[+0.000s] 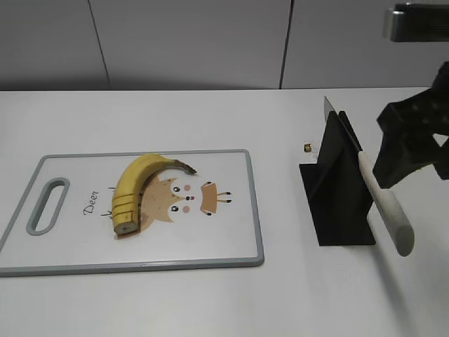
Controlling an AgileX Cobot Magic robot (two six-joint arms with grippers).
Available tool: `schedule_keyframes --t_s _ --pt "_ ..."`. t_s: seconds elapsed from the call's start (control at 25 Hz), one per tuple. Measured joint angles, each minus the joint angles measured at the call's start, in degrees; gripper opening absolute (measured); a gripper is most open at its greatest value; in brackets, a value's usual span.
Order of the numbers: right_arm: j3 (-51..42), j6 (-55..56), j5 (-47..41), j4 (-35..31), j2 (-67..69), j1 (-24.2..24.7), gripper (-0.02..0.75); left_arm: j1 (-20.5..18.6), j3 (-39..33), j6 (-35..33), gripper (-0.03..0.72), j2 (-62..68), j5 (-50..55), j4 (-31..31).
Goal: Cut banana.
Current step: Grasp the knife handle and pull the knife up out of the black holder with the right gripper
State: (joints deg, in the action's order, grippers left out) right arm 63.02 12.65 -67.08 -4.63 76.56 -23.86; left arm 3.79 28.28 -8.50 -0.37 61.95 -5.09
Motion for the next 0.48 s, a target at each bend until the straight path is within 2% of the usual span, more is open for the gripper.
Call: schedule_keyframes --t_s 0.48 --pt "0.98 -0.05 2.86 1.22 12.45 0.00 0.569 0.00 0.00 0.00 0.499 0.00 0.00 0.00"
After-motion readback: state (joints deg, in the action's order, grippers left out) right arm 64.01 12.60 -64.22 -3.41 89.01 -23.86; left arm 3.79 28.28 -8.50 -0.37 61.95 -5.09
